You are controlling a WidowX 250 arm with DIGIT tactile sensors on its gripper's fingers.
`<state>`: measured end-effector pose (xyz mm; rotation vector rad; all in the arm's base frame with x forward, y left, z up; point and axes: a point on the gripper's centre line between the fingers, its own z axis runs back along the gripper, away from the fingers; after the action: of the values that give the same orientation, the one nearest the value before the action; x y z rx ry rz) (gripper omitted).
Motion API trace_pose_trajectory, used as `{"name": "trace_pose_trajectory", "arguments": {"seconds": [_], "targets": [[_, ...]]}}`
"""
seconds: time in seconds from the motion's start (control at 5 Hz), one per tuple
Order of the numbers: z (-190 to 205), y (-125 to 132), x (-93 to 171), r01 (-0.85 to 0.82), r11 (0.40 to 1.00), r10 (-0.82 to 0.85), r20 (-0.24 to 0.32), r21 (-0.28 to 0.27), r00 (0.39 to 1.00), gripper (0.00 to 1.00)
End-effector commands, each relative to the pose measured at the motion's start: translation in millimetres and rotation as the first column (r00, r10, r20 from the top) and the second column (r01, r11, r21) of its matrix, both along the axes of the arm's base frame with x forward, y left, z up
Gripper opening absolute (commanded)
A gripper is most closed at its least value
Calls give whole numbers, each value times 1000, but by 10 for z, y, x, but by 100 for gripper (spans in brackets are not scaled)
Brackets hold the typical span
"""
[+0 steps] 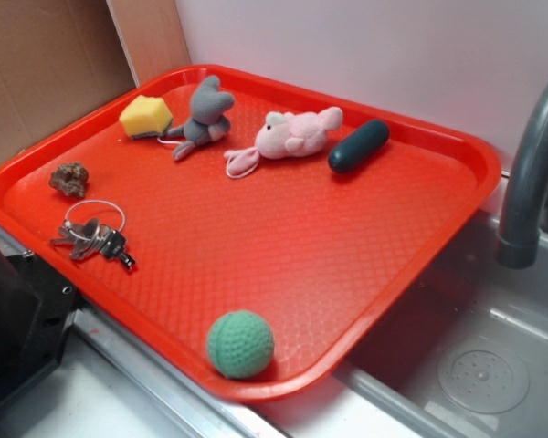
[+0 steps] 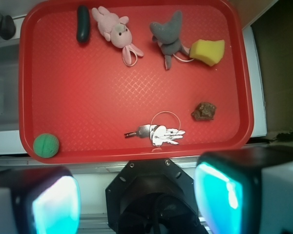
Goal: Grab the green sponge.
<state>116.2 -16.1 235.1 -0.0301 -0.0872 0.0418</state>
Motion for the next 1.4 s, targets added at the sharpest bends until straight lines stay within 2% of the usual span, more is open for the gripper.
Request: {"name": "trace_pose_trajectory", "arguments": {"seconds": [0.0, 0.2, 0.4, 0.6, 1.2], "targets": [[0, 0, 0, 0, 1000, 0, 0, 0, 1000, 100], [-376, 373, 309, -250, 966, 247, -43, -67, 968, 100], [-543, 571, 537, -472, 872, 477, 10, -131, 879, 100], [-833, 721, 594, -674, 726, 680, -7, -133, 733, 100], [-833, 721, 594, -674, 726, 680, -7, -133, 733, 100]]}}
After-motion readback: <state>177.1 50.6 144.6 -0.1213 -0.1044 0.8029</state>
